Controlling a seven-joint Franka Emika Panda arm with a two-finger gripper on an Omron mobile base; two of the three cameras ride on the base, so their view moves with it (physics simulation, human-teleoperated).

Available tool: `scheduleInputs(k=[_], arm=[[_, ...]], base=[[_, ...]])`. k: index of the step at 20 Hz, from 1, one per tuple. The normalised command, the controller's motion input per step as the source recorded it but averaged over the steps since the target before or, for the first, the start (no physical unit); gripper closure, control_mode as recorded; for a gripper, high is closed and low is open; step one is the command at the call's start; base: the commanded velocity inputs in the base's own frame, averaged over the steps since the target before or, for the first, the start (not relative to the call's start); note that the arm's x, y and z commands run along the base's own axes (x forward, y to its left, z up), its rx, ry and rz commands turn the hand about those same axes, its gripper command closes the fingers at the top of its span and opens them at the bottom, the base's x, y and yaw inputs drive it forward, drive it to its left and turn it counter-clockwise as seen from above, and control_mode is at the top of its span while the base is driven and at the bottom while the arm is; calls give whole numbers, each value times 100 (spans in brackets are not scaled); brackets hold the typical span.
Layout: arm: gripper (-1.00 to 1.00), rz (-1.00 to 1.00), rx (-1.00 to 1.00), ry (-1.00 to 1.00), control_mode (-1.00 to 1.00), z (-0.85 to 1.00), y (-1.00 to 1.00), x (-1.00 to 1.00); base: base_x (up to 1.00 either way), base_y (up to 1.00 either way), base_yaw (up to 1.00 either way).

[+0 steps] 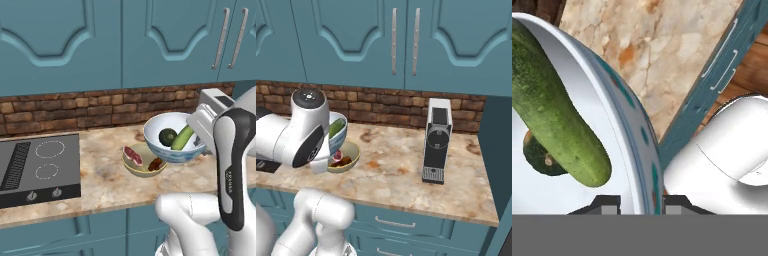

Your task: Place the bowl with the cucumber and squash on the top shelf of the fridge. Place the bowl with the steak and chicken drumstick on the second highest shelf of the fridge.

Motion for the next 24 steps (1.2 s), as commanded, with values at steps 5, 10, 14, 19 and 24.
scheduleInputs(k=[5,10,14,19,24], arm=[[100,0,0,1,100,0,0,-8],[100,0,0,0,100,0,0,0],[100,0,0,0,100,0,0,0],[100,0,0,0,100,0,0,0],[100,0,0,0,100,0,0,0]], base=[[-21,0,0],[-73,0,0],[-78,0,0],[-60,0,0],[-43,0,0]])
